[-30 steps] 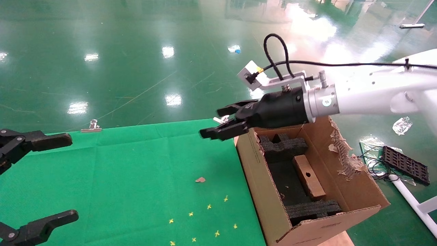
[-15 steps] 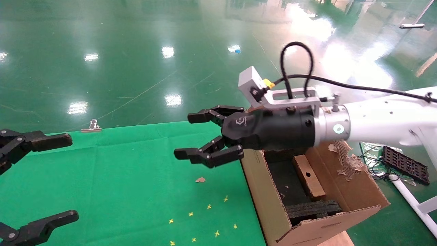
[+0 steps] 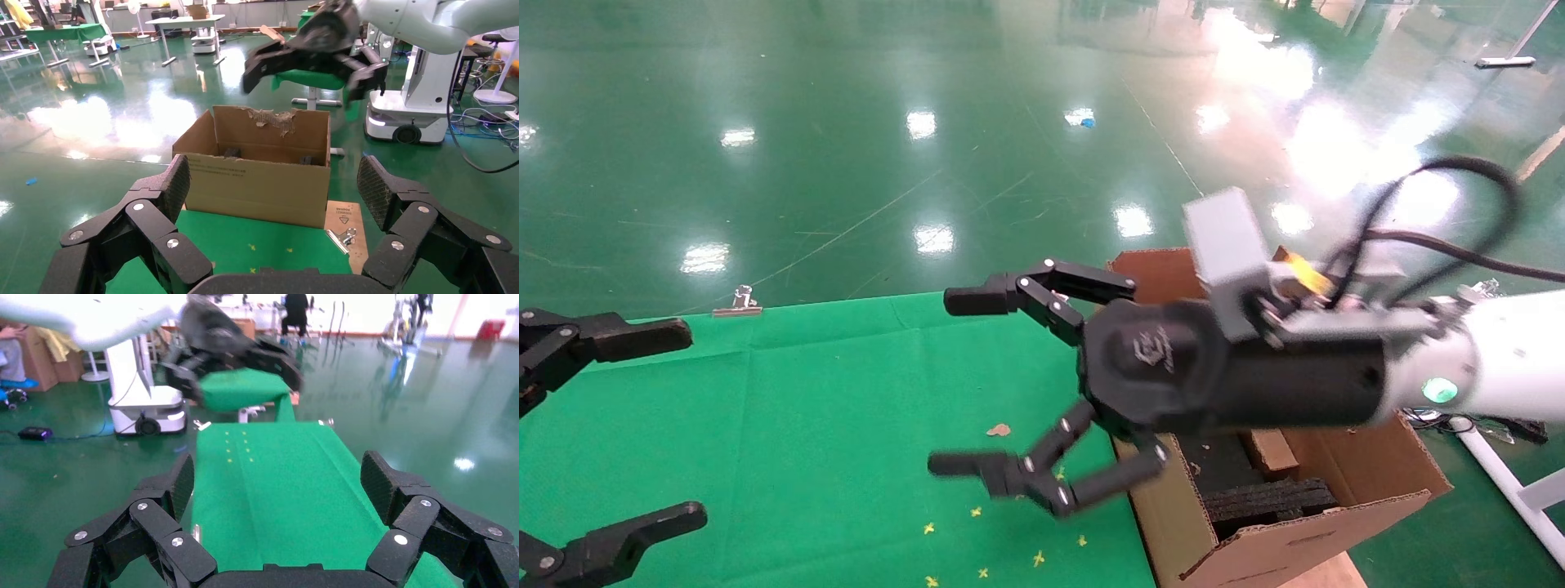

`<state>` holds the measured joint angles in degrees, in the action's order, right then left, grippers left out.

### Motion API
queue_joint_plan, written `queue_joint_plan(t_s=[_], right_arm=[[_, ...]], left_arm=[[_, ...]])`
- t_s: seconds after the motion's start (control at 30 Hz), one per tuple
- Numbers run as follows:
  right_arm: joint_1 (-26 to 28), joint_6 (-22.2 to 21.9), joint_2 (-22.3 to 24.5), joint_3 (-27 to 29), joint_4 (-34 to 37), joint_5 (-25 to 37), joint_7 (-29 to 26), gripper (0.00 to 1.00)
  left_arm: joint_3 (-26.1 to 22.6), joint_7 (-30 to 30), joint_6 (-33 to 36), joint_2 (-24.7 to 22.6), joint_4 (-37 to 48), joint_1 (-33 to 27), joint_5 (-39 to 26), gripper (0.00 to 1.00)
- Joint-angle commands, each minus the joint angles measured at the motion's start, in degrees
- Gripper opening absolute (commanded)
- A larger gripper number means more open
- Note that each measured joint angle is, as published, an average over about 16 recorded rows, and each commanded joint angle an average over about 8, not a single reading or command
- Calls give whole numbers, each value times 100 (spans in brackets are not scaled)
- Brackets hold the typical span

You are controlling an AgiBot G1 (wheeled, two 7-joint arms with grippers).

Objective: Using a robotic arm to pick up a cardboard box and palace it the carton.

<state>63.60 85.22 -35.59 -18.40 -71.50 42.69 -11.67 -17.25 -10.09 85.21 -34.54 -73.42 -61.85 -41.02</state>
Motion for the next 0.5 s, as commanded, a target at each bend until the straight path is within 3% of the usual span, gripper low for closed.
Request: queue_joint_plan(t_s=[0.03,0.2,0.5], right_arm=[[-228,50,58,267,-224,-91,91,100],[-435,96,108,511,-416,-180,150,100],[-319,75,84,373,-305,-138,115,100]], left_arm=[[0,0,0,0,0,0,0,100],[-1,1,-2,1,1,1,1,100],[-1,1,-2,1,1,1,2,100]])
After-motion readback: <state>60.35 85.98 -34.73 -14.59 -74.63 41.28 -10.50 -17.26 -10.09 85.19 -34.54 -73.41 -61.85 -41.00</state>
